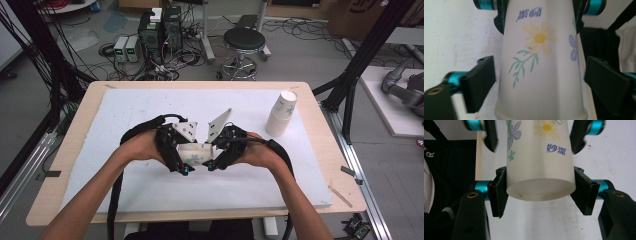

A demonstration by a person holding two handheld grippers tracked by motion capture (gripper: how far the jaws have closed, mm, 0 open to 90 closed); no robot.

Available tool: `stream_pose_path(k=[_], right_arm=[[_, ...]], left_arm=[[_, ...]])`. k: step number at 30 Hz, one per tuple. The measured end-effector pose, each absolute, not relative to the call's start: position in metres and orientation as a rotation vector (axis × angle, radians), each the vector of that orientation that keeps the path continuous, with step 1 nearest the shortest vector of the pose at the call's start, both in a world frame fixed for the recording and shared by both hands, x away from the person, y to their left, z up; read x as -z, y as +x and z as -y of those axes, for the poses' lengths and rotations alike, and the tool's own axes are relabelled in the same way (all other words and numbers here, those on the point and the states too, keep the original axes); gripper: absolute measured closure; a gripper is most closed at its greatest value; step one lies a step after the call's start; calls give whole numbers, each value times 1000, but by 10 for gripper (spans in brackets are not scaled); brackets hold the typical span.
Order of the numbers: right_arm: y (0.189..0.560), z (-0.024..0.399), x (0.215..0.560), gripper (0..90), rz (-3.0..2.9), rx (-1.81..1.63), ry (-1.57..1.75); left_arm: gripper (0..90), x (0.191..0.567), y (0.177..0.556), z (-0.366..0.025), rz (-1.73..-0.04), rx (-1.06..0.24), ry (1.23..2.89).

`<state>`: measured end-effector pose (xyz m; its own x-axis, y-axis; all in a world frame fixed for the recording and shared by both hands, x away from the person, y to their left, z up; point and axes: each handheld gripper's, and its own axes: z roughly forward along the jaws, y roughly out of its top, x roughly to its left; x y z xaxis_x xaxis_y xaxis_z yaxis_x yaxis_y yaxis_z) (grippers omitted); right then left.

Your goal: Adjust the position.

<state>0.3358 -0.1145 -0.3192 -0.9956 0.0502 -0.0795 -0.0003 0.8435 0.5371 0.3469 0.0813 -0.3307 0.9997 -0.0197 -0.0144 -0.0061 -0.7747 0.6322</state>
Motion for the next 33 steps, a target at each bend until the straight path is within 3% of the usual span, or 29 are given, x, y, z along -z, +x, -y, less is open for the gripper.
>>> stream_pose_path(k=[8,20,33], right_arm=[[337,117,319,373,-2925,-857,54],[338,144,322,373,-2864,-1040,130],[336,172,334,373,-2754,-1296,202]], left_arm=[[75,331,347,-85,20,9,2418],[75,334,344,-120,-51,-63,2115],[76,350,333,-145,-136,-92,1924]])
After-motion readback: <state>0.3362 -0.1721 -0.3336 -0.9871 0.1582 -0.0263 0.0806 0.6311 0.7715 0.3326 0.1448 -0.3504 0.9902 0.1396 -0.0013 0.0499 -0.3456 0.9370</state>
